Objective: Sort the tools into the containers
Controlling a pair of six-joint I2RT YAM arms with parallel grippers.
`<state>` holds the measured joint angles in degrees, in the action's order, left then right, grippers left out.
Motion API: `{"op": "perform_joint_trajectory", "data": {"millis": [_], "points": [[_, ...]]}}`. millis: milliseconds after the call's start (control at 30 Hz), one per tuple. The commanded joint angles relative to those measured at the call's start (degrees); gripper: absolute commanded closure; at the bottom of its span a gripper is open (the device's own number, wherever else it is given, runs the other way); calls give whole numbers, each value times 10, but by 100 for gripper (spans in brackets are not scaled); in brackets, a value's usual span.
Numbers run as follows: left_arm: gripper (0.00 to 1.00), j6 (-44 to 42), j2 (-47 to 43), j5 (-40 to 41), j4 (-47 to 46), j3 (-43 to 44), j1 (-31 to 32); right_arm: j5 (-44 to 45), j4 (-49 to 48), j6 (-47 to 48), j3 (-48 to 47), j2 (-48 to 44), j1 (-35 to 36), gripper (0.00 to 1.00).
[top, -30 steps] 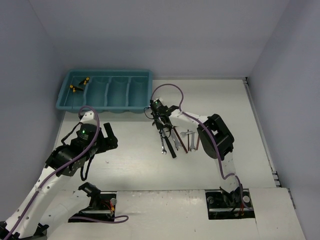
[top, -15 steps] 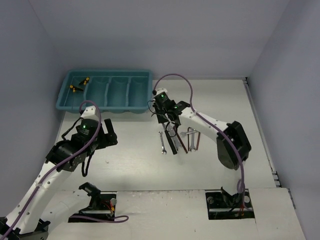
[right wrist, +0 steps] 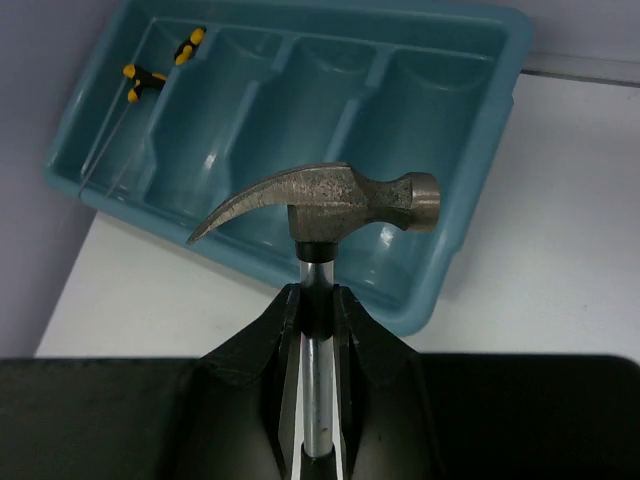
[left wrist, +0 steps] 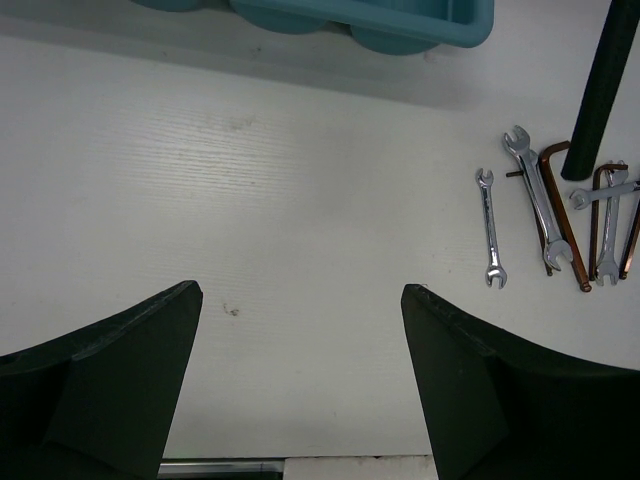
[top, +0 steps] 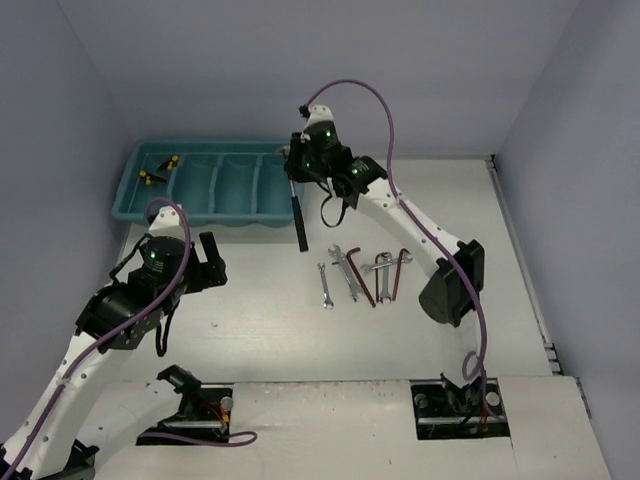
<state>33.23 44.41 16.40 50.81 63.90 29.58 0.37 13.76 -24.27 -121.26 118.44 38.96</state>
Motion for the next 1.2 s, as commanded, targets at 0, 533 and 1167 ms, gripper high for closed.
{"op": "perform_joint_trajectory", "data": {"millis": [0, 533, 1167], "points": [[21, -12, 4, 16, -15, 22, -1, -47, -30, -61, -141, 112, -27, 100], [21, -4, 16, -8, -13, 27, -1, -51, -216, -130, -212, 290, -65, 99], [21, 27, 22, -37, -6, 26, -1, -13, -298, -161, -193, 297, -64, 63]]}}
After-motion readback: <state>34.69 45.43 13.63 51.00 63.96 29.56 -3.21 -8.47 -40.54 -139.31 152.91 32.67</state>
